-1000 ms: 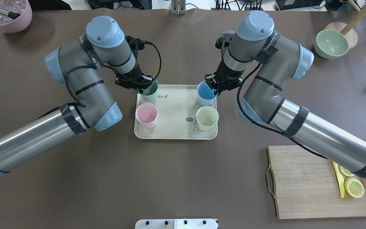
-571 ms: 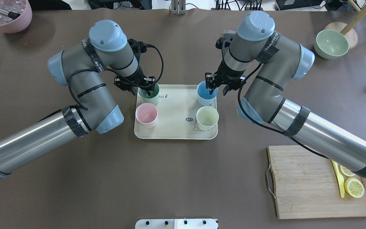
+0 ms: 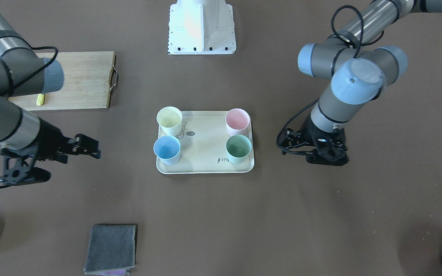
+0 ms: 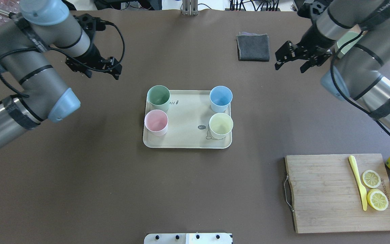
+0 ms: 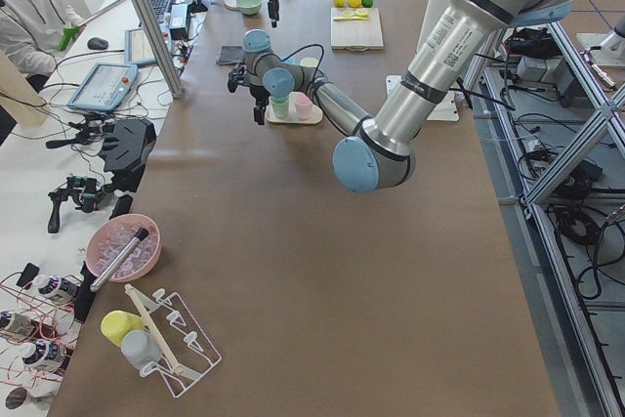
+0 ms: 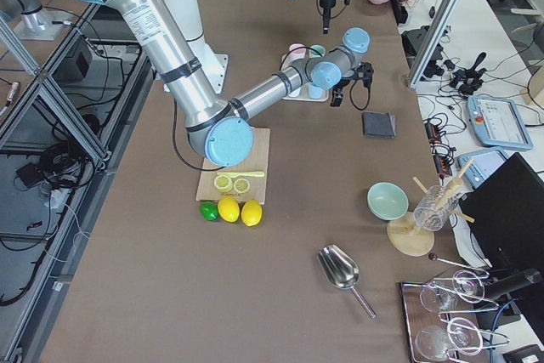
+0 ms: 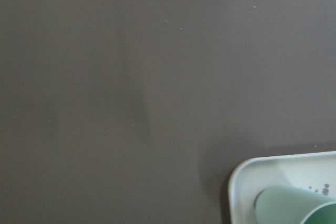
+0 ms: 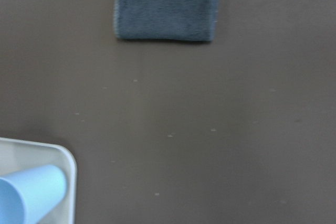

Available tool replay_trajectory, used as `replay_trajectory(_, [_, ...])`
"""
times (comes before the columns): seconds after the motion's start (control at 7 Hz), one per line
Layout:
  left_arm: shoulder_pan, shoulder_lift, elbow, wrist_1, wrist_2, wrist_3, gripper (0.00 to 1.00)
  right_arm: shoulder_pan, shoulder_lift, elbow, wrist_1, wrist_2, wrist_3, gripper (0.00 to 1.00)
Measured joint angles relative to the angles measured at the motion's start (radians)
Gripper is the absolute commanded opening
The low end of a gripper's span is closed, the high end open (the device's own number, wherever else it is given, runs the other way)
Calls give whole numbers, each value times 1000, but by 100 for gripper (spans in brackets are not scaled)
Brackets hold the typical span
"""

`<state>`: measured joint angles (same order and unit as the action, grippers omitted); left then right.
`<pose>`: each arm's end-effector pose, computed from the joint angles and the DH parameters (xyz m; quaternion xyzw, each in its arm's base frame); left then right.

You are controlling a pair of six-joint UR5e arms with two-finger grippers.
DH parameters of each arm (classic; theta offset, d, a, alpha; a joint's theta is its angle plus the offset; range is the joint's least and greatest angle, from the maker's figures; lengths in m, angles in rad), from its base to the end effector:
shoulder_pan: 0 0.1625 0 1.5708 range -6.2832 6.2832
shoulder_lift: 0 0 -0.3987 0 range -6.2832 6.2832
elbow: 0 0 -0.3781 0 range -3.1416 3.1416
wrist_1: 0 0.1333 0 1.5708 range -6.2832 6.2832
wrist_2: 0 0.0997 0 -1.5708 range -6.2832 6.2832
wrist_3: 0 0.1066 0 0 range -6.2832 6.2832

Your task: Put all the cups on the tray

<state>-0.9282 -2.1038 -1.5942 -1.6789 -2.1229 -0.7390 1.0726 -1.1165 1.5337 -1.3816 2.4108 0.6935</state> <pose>0.3324 -0.5732 0.3162 0.0777 0.3985 0.0450 0.9127 -0.2599 -0.5907 0.3692 0.0072 -0.4751 -0.0362 0.8792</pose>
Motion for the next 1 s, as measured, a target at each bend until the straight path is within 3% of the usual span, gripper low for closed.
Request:
replay_trajectory(0.29, [-140,173,-119,77,-3,282,98,117,-149,1,-1,-36,-311,100])
replay_trajectory(0.57, [-286,331,-166,89,-11,538,98,227,-274,0,-2,-68,-529,100])
replay_trajectory(1.0, [-413,486,-171,67,-56,728,98,342,-410,39,2,-95,-658,100])
